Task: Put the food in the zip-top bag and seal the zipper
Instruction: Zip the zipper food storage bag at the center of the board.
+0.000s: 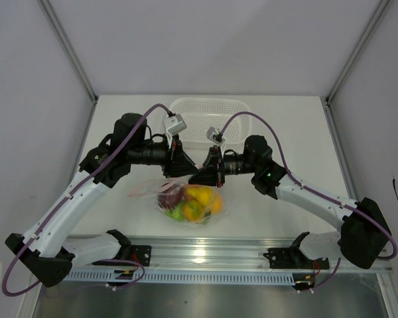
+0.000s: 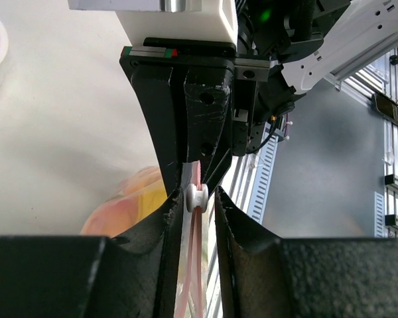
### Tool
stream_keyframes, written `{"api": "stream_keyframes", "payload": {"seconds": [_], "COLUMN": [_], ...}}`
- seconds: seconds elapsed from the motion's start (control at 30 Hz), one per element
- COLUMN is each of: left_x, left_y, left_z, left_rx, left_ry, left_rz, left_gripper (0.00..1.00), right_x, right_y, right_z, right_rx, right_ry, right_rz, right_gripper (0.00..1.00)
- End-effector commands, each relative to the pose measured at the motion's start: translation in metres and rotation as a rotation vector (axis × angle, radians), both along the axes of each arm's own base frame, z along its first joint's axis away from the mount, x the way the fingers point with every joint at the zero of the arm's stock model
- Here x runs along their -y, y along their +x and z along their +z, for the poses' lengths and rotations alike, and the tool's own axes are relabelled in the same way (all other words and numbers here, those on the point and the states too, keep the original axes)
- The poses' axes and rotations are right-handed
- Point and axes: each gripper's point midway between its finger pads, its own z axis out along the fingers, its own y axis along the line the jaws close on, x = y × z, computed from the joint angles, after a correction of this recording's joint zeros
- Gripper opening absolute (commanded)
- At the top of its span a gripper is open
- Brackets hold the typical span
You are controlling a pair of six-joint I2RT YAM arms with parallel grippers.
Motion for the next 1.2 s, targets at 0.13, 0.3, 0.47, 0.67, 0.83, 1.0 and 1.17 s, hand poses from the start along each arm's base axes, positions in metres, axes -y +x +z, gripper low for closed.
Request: {"api": "stream_keyframes", "payload": {"seconds": [0.13,0.3,0.47,0.67,0.83,1.0,1.17], "left_x": [-0.003,-0.003,-0.004,-0.004,-0.003,-0.005,-0.005], "left_y": [-0.003,-0.004,-0.005,-0.007,-0.008,-0.007,-0.006], "left_z": [0.004,0.005,0.009,0.009,0.010,0.012,0.013], "left_rx": [0.028,0.026,0.038,0.036,0.031,0.041,0.042], "left_ry": [-0.013,-0.018,-0.013,-0.011,-0.013,-0.009,-0.010], "left_rz": [-0.006,-0.011,-0.018,-0.034,-0.042,-0.033,-0.029], "left_gripper": [0.25,0.01,0.01,0.01,0.00,0.01,0.00], "right_x": [0.003,0.003,0.006,0.005,0.003,0.006,0.009], "right_y": [-0.002,-0.003,-0.008,-0.010,-0.010,-0.014,-0.017], "right_z": [0.042,0.041,0.036,0.038,0.030,0.023,0.018], "right_rx": [0.098,0.103,0.144,0.179,0.148,0.133,0.124], "right_ry": [0.097,0.091,0.029,-0.045,-0.080,-0.086,-0.090], "right_rz": [-0.002,0.007,0.063,0.162,0.199,0.233,0.233], "right_gripper": [0.00,0.00,0.31,0.32,0.10,0.27,0.31]}}
